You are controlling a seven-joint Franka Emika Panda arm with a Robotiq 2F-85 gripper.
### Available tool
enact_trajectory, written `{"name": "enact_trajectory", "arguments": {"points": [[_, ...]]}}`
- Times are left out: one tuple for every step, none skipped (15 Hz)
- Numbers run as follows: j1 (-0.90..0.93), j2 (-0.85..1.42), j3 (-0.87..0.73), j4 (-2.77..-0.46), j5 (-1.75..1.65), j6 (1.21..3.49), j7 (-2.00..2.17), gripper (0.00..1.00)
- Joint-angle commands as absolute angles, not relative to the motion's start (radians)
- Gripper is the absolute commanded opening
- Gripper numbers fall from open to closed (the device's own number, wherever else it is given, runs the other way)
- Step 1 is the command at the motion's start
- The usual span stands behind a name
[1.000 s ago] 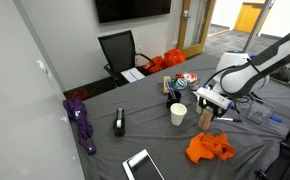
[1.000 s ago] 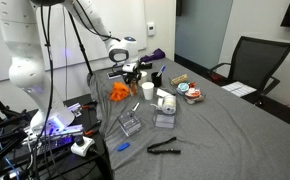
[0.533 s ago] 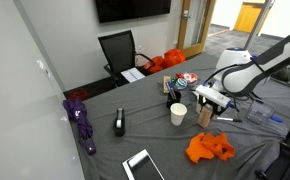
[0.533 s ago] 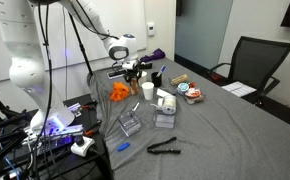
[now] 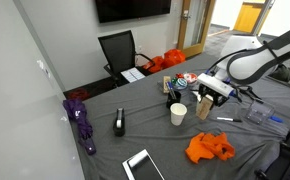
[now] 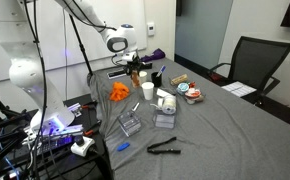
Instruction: Pick up the wooden object on the table and put it in the right paper cup
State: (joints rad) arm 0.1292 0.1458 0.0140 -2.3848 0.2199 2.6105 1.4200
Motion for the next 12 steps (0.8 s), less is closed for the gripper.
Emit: {"name": "enact_trajectory", "arguments": {"points": [[0.107, 0.071, 0.015, -2.355, 0.225, 2.479, 1.458, 0.31], [0.104, 0.059, 0.013, -2.342, 0.213, 2.452, 1.483, 0.31], [0.1, 0.052, 0.013, -2.327, 0.206, 2.432, 1.508, 0.31], [0.095, 0.045, 0.012, -2.313, 0.198, 2.419, 1.533, 0.31], [0.089, 0.04, 0.011, -2.297, 0.197, 2.406, 1.552, 0.31], [0.083, 0.038, 0.01, -2.282, 0.194, 2.396, 1.571, 0.31], [0.077, 0.042, 0.007, -2.267, 0.193, 2.396, 1.585, 0.31], [0.071, 0.047, 0.006, -2.253, 0.189, 2.395, 1.6, 0.31], [0.063, 0.058, 0.001, -2.236, 0.187, 2.39, 1.611, 0.31], [0.054, 0.069, -0.004, -2.219, 0.184, 2.376, 1.624, 0.31], [0.047, 0.078, -0.01, -2.206, 0.178, 2.368, 1.637, 0.31], [0.04, 0.087, -0.016, -2.194, 0.175, 2.36, 1.649, 0.31]]}}
